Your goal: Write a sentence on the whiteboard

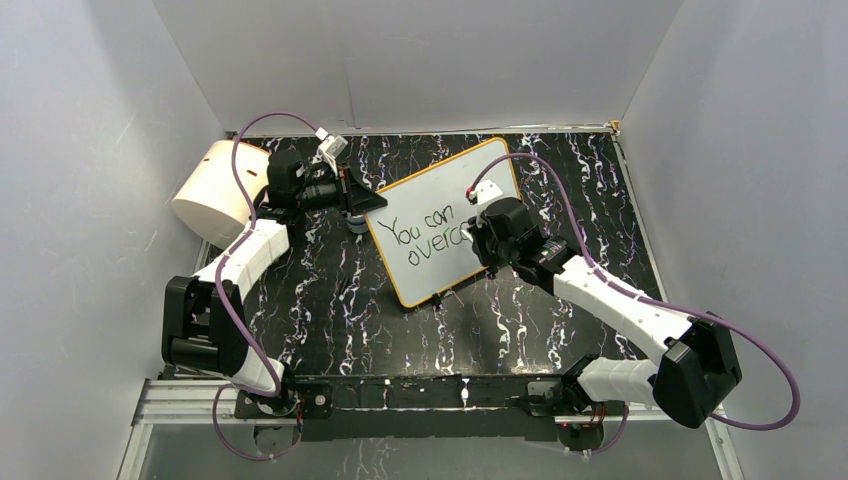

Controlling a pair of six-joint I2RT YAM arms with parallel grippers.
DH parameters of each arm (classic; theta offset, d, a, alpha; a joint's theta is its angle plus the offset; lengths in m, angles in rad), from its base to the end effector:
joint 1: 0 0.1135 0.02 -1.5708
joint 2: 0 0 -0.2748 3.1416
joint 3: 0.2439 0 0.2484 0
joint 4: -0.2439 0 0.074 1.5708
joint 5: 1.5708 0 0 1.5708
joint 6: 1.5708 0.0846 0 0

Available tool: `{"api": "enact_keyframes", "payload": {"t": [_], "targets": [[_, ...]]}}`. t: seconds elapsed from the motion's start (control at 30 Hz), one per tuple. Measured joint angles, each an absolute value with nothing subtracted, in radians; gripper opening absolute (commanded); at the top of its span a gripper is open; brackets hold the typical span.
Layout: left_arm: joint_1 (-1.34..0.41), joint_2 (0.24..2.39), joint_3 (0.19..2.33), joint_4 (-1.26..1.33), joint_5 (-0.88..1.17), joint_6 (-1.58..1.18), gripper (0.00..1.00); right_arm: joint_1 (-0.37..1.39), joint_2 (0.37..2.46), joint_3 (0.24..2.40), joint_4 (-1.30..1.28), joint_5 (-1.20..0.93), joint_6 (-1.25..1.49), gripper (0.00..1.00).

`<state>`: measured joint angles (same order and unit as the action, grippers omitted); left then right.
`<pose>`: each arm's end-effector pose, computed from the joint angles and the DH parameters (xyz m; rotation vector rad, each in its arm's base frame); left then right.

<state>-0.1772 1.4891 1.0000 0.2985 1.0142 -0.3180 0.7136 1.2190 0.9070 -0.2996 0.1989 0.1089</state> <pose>0.3369 -0.1333 0.3046 0.6460 1.7182 -1.2363 0.2390 0.1848 0.2645 -0.5403 2.1117 0.2535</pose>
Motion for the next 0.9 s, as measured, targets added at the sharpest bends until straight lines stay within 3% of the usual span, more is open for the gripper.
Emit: {"api": "enact_keyframes", "payload": {"t": [0.9], "targets": [[-0.177, 1.489, 1.002, 0.295, 1.017, -0.317, 0.00, 0.666, 1.184, 0.907, -0.340, 0.274, 0.102, 0.00]]}}
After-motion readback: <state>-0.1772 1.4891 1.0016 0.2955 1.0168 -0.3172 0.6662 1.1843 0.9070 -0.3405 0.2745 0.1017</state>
